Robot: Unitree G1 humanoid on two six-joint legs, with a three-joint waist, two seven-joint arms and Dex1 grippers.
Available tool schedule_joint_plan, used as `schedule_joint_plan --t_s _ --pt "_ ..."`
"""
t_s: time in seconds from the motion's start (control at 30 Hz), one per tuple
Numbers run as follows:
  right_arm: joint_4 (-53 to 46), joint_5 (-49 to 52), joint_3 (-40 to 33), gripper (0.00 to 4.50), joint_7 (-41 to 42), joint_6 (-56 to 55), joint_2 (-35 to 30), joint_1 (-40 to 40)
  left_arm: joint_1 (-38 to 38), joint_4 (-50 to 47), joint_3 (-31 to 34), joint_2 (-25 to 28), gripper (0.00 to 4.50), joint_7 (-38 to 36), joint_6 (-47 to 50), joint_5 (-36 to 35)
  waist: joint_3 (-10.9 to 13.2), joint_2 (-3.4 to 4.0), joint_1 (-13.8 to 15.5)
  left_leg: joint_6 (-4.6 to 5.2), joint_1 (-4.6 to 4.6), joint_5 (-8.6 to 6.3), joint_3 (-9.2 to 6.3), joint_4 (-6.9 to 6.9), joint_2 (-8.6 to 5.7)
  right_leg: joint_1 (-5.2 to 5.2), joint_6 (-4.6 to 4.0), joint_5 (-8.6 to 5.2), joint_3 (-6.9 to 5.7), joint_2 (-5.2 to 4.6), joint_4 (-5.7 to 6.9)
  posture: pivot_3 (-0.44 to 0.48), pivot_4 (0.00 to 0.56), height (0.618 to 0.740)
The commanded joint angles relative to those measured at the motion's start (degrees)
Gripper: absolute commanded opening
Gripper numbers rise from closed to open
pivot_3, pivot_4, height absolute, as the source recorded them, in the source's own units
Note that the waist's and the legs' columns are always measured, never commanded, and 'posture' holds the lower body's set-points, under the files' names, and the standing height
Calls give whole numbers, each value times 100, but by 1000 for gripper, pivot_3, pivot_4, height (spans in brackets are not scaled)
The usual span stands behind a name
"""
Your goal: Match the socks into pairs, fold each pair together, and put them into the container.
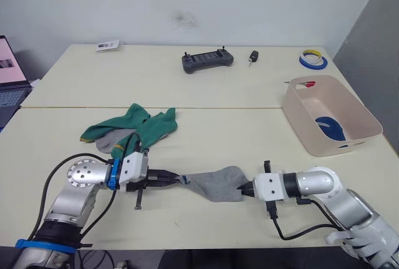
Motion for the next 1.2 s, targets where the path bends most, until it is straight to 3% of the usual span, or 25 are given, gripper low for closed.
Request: schedule_joint_plan --t_s 0.03,0.07,0.23,0.43,0.67,0.93,1.2 --pt "-1093 1478 -694 77 172 1551 -218 323 81 -1008 469 539 0 392 2072 -1109 1 -2 -2 0 -4 0 -4 0 1 0 0 0 -4 -1 1 0 150 740" --pt "-1292 1768 -807 77 160 1892 -257 389 99 -1193 543 645 0 472 2517 -1338 1 -2 -3 0 -4 0 -10 -1 3 2 0 0 -7 -1 -2 0 150 740" --pt "-2208 5433 -1861 77 -985 4857 -334 360 309 -1692 1116 1561 0 657 5250 -3114 3 -1 -26 0 2 0 -26 -4 2 10 0 -1 -17 -1 -1 0 150 740" --pt "-1269 7537 -1982 77 -3232 6042 106 -18 312 -1468 1233 1368 0 1591 6479 -3454 3 -4 -14 1 1 0 -32 -4 -4 11 -1 -2 -20 -3 -6 0 150 740" --pt "-97 7846 -1825 77 -4646 6598 578 -588 422 -1422 1257 467 0 2941 6903 -3212 4 -5 -11 1 -12 0 -30 -4 -6 -4 -1 -1 -16 -3 -6 0 150 740" --pt "595 6988 -1727 77 -5043 6686 929 -1183 461 -1516 1596 -400 0 3918 6585 -3007 4 -5 -9 0 -12 0 -27 -4 -6 -7 -1 -1 -13 -3 -4 0 150 740" --pt "489 5828 -1804 2849 -4348 6082 632 -1369 384 -1405 1703 -790 0 4375 6272 -2628 4 -5 -2 0 -14 0 -20 -5 -6 -9 -1 -1 -10 -4 -4 0 150 740"
